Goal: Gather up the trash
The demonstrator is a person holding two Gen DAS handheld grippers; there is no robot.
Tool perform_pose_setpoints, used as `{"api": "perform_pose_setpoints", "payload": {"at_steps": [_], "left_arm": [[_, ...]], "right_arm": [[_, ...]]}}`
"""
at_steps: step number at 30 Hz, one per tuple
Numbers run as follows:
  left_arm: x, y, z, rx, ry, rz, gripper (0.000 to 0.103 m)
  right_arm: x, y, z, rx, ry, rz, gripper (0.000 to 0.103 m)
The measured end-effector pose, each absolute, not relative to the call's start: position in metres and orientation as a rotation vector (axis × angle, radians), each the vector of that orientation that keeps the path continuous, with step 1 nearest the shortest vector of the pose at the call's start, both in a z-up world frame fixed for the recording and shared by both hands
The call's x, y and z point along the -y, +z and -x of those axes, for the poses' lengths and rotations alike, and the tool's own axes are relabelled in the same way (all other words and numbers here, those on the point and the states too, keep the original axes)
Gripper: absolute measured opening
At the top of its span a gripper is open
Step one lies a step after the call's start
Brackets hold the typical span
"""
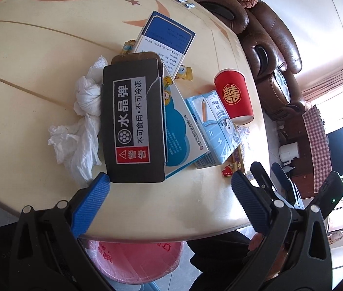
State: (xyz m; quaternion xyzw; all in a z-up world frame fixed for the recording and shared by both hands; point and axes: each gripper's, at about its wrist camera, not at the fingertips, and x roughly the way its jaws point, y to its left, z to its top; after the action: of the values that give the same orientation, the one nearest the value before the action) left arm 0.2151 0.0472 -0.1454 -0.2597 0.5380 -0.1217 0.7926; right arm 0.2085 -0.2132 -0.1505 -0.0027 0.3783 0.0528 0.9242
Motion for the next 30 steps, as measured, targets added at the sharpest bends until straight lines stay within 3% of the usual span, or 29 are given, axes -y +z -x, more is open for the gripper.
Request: {"api": "perform_pose_setpoints", "payload": {"at_steps": [8,17,30], "left_arm": [[-0.067,-0.151,-0.217,-1.129,-0.282,0.699,0.098],[-0.064,-0.125,-0.208,-1.003,-0.308,0.610,0.098],[-0.068,-0.147,-0.237,-1.067,-0.247,0.598,0.098]], "right_arm": [[0.210,-0.159,-0.216,-0.790,0.116,0.006,0.097],[0.207,-0.166,-0.216,-0.810,0.125,0.009,0.097],[0.208,-0.178,-0.225,-0.827,0.128,0.004,0.097]]}}
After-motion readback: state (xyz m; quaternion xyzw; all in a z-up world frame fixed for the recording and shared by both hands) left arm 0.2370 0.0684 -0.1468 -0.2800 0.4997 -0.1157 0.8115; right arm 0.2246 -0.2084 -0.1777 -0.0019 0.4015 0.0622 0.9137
